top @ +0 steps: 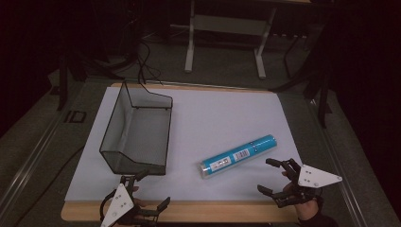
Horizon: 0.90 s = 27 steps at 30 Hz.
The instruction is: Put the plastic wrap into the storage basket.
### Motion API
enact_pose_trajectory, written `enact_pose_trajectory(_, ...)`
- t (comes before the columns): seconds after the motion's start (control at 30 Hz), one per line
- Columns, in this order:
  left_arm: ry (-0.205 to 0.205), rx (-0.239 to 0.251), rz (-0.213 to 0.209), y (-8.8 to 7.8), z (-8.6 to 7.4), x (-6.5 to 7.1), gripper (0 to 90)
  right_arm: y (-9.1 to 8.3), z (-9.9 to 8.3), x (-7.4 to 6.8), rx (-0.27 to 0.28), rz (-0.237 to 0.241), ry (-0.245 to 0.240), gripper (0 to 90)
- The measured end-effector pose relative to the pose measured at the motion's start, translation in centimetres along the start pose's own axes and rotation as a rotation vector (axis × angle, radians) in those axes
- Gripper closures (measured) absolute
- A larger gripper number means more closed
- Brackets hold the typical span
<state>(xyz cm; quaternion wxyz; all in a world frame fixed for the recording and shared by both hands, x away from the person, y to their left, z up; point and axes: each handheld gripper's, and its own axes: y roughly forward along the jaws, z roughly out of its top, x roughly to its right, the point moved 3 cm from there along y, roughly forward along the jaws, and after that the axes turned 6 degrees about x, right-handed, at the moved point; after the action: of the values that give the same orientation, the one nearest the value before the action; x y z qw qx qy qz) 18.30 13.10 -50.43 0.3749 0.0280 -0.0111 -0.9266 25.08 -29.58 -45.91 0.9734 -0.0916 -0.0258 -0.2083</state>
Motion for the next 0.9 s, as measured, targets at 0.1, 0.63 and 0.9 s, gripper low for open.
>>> enact_pose_trajectory(0.1, -0.007, 0.002, 0.001, 0.0, 0.0, -0.1, 1.2, 0.1, 0.3, 0.0, -0.014, 0.017, 0.004, 14.2)
enact_pose_trajectory(0.63, -0.023, -0.001, -0.030, 0.0, -0.2, 0.0, 1.2, 0.9, 3.8, 1.0, -0.131, 0.149, -0.027, 10.6)
enact_pose_trajectory(0.9, -0.018, 0.000, -0.028, -0.2, -0.2, 0.1, 1.2, 2.2, 4.2, 1.0, -0.289, 0.227, -0.066, 10.5)
